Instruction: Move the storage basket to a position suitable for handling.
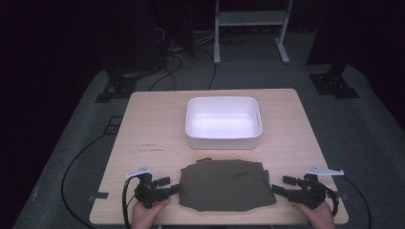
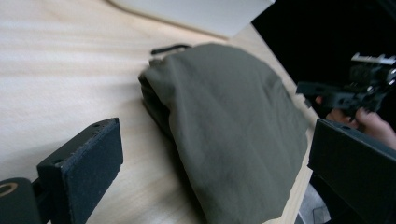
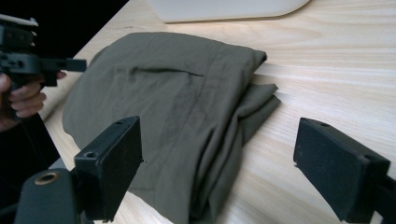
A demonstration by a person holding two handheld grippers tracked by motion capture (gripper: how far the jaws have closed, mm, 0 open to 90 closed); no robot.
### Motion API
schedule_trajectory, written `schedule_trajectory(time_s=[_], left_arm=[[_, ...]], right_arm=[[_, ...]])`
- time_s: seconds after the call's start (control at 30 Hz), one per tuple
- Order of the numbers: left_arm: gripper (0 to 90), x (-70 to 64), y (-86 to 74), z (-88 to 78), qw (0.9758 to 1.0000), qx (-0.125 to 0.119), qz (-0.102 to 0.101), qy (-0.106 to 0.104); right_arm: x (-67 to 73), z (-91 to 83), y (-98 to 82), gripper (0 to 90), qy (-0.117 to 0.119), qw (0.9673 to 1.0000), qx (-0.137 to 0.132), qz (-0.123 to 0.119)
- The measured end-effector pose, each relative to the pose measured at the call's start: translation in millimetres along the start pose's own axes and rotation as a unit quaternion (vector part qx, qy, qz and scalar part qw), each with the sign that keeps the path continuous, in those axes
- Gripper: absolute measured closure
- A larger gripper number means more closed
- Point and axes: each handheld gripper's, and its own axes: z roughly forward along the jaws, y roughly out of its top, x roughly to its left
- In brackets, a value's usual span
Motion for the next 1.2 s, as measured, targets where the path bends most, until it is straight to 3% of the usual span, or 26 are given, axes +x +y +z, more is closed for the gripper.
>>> schedule_trajectory(time_s=[0.5, 0.83, 1.0, 1.2], left_arm=[[2.0, -8.2, -3.3, 34.1, 0.9992, 0.028, -0.028, 0.001], [2.6, -12.4, -2.4, 44.9, 0.9988, 0.031, -0.038, -0.01], [3.9, -17.8, -1.4, 53.7, 0.9983, 0.044, -0.035, -0.015], [5.3, -23.5, 0.9, 64.8, 0.9978, 0.056, -0.031, -0.019]], right_arm=[[2.7, 30.6, 5.7, 14.8, -0.001, 0.9988, 0.04, 0.03], [5.2, 42.2, 4.8, 15.6, -0.001, 0.9978, 0.049, 0.044], [9.0, 46.5, 4.0, 16.0, 0.009, 0.9976, 0.05, 0.048], [13.0, 53.1, 4.2, 24.6, 0.02, 0.9963, 0.053, 0.065]])
